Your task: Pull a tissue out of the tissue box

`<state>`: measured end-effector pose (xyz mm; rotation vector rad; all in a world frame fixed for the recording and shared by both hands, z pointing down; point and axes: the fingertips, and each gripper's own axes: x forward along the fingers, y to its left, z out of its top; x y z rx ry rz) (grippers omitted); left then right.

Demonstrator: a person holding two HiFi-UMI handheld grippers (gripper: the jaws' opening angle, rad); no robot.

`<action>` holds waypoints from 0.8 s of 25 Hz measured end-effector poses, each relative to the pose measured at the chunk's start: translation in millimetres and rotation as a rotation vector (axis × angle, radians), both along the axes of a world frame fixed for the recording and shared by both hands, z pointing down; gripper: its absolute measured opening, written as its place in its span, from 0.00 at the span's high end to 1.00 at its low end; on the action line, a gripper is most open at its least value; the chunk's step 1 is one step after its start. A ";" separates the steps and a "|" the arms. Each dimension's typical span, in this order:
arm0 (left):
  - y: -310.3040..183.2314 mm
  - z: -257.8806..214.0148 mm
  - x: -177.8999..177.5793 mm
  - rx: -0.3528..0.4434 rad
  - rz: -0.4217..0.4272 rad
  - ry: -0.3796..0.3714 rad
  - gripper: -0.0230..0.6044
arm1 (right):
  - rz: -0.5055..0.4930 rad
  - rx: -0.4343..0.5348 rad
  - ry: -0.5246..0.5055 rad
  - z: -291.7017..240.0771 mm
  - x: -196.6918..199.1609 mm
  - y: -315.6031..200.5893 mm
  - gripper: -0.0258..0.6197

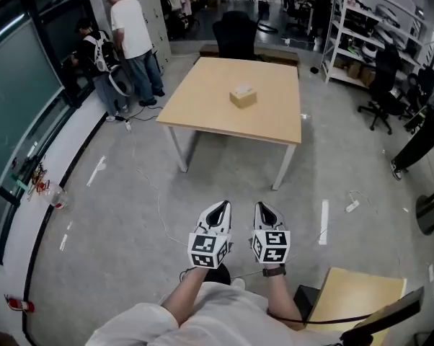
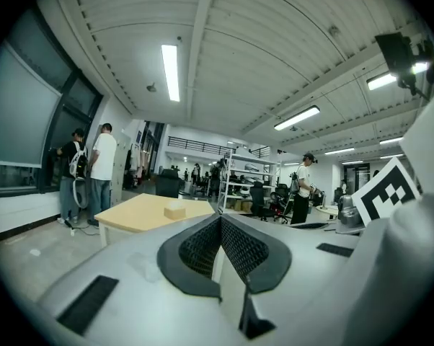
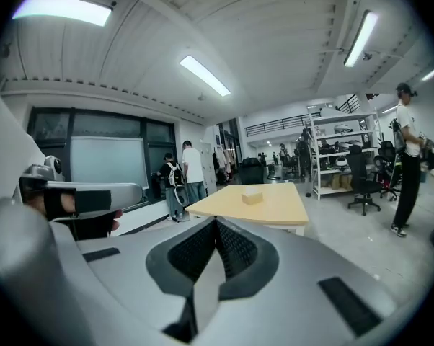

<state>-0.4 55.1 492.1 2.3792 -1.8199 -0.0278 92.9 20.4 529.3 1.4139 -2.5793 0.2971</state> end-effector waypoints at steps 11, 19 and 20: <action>-216.4 14.5 -4.4 0.035 0.126 0.033 0.98 | 0.163 -0.050 0.025 24.3 0.4 -197.2 0.97; -396.3 -39.3 -97.9 0.113 0.181 0.120 0.98 | 0.137 0.033 -0.010 -30.7 -94.4 -367.3 0.97; -410.7 -41.0 -105.5 0.119 0.210 0.134 0.98 | 0.150 0.044 -0.014 -32.8 -101.3 -383.2 0.97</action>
